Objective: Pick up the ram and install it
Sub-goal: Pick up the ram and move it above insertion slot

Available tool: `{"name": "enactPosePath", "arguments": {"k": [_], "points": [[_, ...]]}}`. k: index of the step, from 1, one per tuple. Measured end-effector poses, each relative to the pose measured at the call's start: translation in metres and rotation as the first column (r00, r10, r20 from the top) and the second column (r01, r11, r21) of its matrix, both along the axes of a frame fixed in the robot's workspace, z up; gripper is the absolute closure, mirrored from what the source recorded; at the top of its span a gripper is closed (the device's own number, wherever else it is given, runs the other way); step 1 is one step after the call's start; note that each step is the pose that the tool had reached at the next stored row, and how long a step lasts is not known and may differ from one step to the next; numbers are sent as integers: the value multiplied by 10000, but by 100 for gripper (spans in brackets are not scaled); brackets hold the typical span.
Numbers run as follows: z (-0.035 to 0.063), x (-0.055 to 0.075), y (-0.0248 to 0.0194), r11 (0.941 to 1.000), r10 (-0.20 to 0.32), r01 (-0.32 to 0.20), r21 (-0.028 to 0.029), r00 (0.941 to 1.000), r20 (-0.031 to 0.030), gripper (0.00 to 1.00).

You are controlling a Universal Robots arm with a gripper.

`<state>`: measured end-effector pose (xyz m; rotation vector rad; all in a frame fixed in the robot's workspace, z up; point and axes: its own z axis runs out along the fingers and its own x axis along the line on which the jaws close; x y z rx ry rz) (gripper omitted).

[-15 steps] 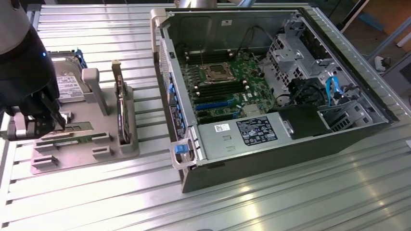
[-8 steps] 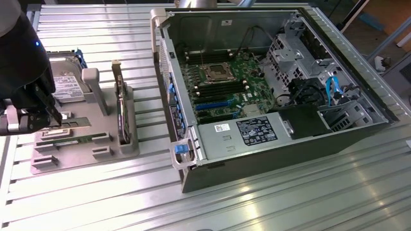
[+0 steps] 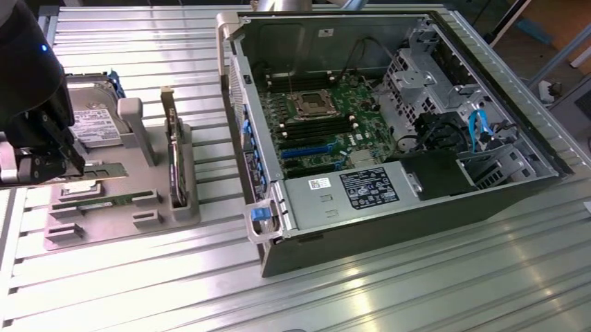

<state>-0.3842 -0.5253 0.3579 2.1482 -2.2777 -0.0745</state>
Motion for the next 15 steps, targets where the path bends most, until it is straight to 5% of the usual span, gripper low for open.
{"name": "enactPosePath", "arguments": {"k": [15], "points": [[232,0,0,10000,0,0,0,10000,-1,88]]}}
